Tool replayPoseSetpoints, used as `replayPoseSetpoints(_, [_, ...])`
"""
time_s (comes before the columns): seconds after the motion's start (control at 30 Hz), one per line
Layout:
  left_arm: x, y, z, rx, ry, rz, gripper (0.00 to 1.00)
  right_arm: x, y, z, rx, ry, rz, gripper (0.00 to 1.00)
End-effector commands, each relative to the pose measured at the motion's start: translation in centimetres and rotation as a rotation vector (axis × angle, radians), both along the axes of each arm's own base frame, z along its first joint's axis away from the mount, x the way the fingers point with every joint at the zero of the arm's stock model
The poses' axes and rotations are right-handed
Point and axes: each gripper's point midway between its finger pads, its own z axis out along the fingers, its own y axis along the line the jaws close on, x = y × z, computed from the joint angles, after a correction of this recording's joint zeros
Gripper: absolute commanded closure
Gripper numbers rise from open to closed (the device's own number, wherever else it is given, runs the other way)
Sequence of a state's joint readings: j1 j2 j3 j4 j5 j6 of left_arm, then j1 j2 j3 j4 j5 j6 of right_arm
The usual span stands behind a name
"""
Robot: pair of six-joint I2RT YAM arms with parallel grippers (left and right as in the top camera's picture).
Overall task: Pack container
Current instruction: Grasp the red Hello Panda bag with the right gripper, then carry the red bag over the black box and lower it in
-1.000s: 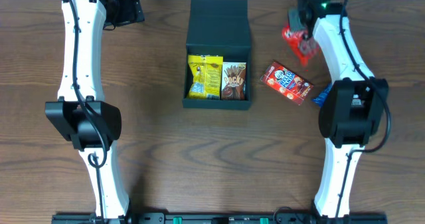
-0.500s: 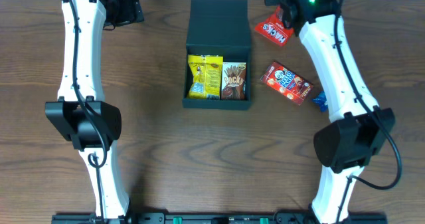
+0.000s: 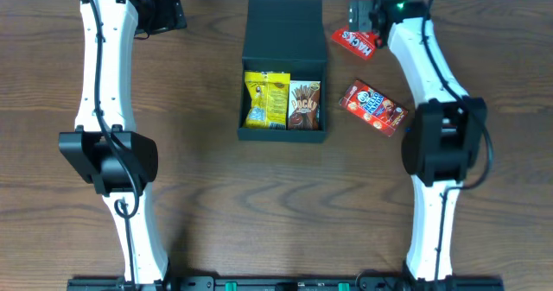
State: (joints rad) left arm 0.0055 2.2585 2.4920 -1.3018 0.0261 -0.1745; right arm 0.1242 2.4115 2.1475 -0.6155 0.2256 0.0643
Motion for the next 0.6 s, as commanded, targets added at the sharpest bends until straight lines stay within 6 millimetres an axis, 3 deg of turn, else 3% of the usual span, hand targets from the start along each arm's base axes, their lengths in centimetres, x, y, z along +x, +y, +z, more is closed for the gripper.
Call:
replayPoseSetpoints(0.0, [0.0, 0.2, -0.8, 0.013, 0.022, -0.011, 0.05, 0.7, 0.6, -1.8, 0.029, 0.002, 0.013, 0.01])
replayPoseSetpoints(0.33, [-0.1, 0.1, -0.9, 0.011, 0.028, -0.009, 0.05, 1.1, 1.2, -6.0, 0.054, 0.037, 0.032, 0.01])
replayPoseSetpoints(0.57, [-0.2, 0.1, -0.9, 0.011, 0.029, -0.009, 0.05, 0.2, 1.1, -9.4, 0.111, 0.106, -0.019, 0.01])
